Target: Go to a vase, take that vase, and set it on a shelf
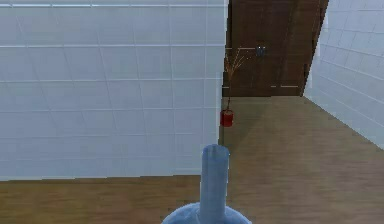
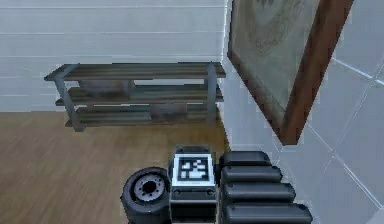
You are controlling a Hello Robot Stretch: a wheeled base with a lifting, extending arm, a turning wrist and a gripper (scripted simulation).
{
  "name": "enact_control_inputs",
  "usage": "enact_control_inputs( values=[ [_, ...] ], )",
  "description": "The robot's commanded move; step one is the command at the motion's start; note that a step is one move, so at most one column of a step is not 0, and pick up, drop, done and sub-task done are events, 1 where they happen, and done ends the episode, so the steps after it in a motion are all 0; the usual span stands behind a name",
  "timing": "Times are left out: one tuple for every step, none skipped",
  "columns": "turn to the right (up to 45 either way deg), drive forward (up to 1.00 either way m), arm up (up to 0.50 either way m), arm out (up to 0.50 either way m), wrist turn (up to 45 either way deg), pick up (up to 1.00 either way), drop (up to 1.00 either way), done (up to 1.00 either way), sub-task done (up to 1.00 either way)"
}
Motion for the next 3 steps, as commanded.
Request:
enact_control_inputs(
  values=[
    [15.0,0.0,0.0,0.0,0.0,0.0,0.0,0.0,0.0],
    [0.0,0.05,0.0,0.0,0.0,0.0,0.0,0.0,0.0],
    [45.0,0.0,0.0,0.0,0.0,0.0,0.0,0.0,0.0]
  ],
)
